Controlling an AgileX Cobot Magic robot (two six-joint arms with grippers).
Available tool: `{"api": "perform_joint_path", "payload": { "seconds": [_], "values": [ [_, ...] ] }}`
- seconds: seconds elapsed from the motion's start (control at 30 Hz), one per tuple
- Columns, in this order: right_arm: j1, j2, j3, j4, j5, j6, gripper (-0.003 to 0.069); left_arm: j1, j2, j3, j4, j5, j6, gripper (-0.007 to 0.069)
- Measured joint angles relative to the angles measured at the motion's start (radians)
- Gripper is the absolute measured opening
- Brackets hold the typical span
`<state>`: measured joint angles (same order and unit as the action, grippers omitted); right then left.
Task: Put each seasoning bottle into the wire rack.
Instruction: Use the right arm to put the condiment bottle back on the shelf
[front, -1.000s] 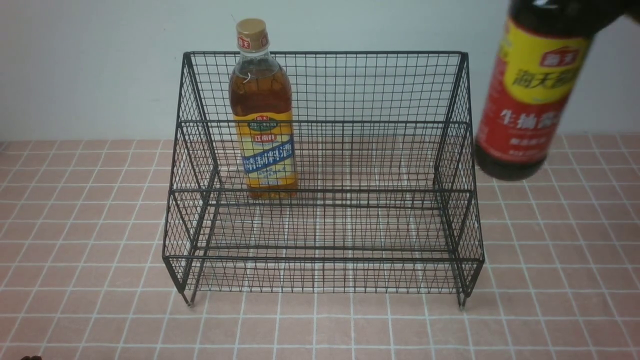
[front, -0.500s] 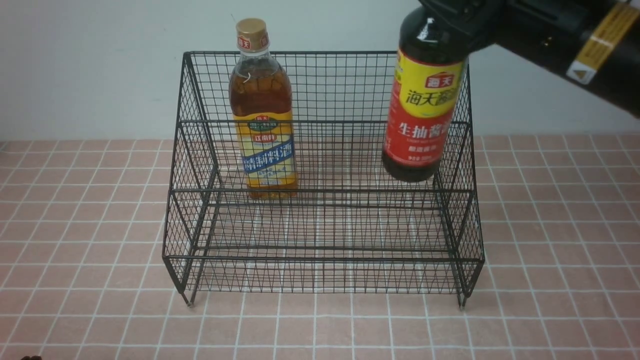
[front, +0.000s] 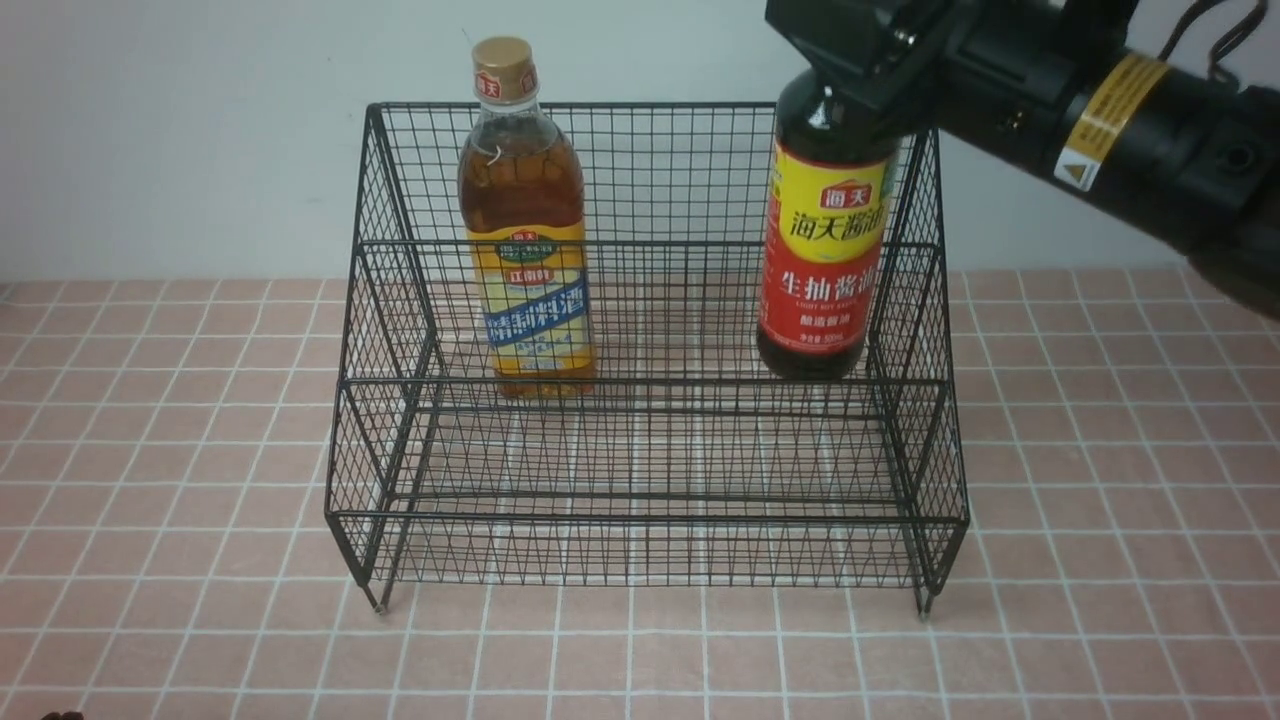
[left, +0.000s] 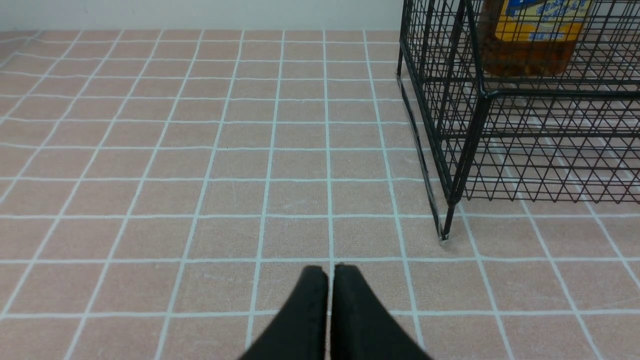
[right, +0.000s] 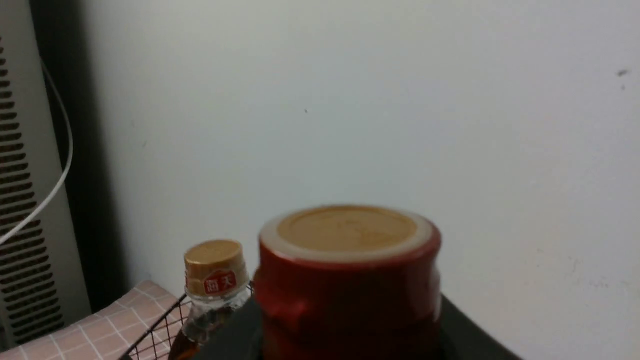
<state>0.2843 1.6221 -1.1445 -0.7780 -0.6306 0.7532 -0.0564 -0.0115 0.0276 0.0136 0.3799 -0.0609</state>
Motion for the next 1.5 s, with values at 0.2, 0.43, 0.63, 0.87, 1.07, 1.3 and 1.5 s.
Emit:
{"api": "perform_joint_path", "payload": {
  "seconds": [0.2,0.43,0.63,0.87,1.07,1.3,1.5],
  "values": [
    [0.0,0.012,0.0,0.022,0.01,-0.002,0.0268,0.0,0.0,0.0,0.0,0.0,0.0,-0.0006],
    [0.0,0.012,0.028,0.029,0.062,-0.002,0.0268,0.0,0.0,0.0,0.0,0.0,0.0,-0.0006],
    [0.0,0.012,0.091,0.029,0.095,-0.008,0.0268,0.0,0.0,0.0,0.0,0.0,0.0,-0.0006],
    [0.0,0.032,0.121,0.036,0.085,-0.01,0.0268,0.0,0.0,0.0,0.0,0.0,0.0,-0.0006],
    [0.004,0.053,0.123,0.017,0.079,-0.01,0.0268,0.0,0.0,0.0,0.0,0.0,0.0,-0.0006],
    [0.005,0.058,0.123,0.017,0.077,-0.012,0.0268,0.0,0.0,0.0,0.0,0.0,0.0,-0.0006],
    [0.005,0.057,0.119,0.031,0.053,-0.006,0.0316,0.0,0.0,0.0,0.0,0.0,0.0,-0.0006]
  ]
}}
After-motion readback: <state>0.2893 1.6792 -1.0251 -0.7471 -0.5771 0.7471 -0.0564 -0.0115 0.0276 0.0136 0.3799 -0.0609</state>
